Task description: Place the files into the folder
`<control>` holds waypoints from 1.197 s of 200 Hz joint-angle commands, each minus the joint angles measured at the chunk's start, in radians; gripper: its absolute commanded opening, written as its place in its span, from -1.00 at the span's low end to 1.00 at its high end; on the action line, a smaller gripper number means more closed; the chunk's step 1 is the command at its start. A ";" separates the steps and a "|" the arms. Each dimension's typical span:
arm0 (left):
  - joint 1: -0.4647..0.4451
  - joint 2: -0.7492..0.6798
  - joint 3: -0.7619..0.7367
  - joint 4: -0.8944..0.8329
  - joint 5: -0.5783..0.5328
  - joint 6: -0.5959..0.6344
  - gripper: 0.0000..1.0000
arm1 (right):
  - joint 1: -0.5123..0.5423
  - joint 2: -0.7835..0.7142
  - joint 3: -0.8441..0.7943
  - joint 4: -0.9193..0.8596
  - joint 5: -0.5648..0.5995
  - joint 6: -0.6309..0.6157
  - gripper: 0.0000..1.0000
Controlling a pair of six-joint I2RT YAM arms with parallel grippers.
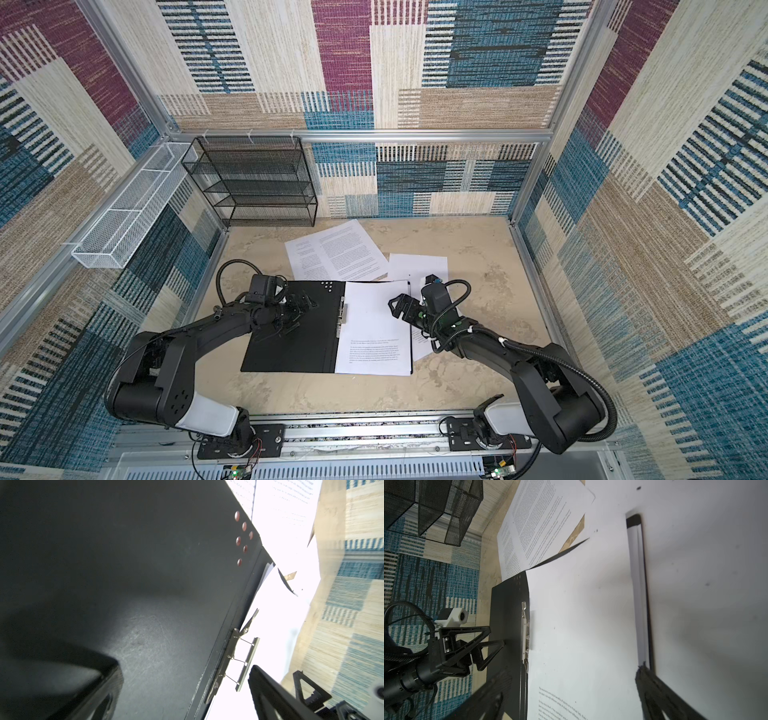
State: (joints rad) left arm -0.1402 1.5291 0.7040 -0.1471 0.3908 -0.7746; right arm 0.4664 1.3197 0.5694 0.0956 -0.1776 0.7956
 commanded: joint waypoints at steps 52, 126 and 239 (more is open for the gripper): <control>0.118 -0.028 -0.065 -0.255 -0.132 -0.049 0.98 | -0.268 0.022 0.116 -0.124 -0.021 -0.244 0.99; -0.160 -0.244 0.236 -0.383 -0.274 0.069 0.98 | -0.431 0.357 0.377 -0.069 -0.073 -0.336 1.00; -0.539 0.673 1.182 -0.318 0.131 0.173 1.00 | -0.508 0.399 0.360 -0.047 -0.270 -0.292 0.99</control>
State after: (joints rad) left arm -0.6613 2.0773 1.7214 -0.4183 0.4301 -0.6456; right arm -0.0402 1.7550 0.9722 0.0170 -0.3923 0.4946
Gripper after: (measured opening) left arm 0.997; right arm 0.995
